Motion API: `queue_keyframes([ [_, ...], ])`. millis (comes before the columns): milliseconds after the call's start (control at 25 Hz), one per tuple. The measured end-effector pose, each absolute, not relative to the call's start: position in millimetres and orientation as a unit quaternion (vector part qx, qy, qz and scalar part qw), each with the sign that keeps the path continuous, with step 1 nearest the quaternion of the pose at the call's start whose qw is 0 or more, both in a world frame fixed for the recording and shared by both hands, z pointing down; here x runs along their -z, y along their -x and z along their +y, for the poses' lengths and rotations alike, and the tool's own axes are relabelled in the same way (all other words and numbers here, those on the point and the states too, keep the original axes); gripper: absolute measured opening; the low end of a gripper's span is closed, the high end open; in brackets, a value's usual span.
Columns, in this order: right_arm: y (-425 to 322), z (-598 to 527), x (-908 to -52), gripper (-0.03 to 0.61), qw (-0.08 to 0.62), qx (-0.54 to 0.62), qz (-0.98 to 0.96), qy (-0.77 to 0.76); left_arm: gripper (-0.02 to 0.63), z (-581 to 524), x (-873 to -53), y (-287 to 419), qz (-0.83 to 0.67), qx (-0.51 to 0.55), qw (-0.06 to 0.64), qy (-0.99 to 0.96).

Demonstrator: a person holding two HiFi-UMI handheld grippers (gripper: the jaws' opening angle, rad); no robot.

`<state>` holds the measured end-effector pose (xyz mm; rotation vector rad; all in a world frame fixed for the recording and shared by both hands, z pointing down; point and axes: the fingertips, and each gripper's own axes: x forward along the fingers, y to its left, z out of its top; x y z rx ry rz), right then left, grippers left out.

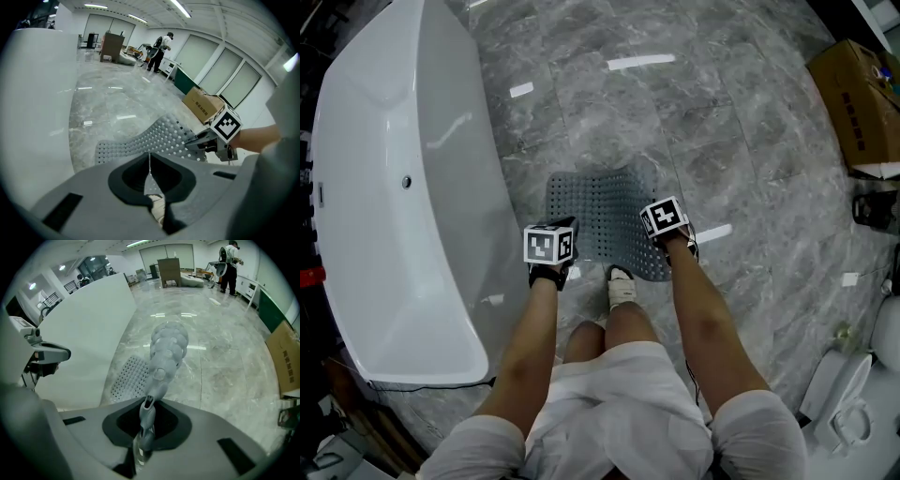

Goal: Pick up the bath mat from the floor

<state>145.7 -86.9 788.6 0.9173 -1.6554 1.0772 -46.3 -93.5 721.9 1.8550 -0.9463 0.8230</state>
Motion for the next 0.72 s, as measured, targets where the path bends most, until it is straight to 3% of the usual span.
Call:
queue_keyframes([
  [720, -133, -74, -640, 0.046, 0.437, -0.475, -0.666, -0.373, 0.018, -69, -571, 61, -0.397, -0.331, 0.464, -0.719],
])
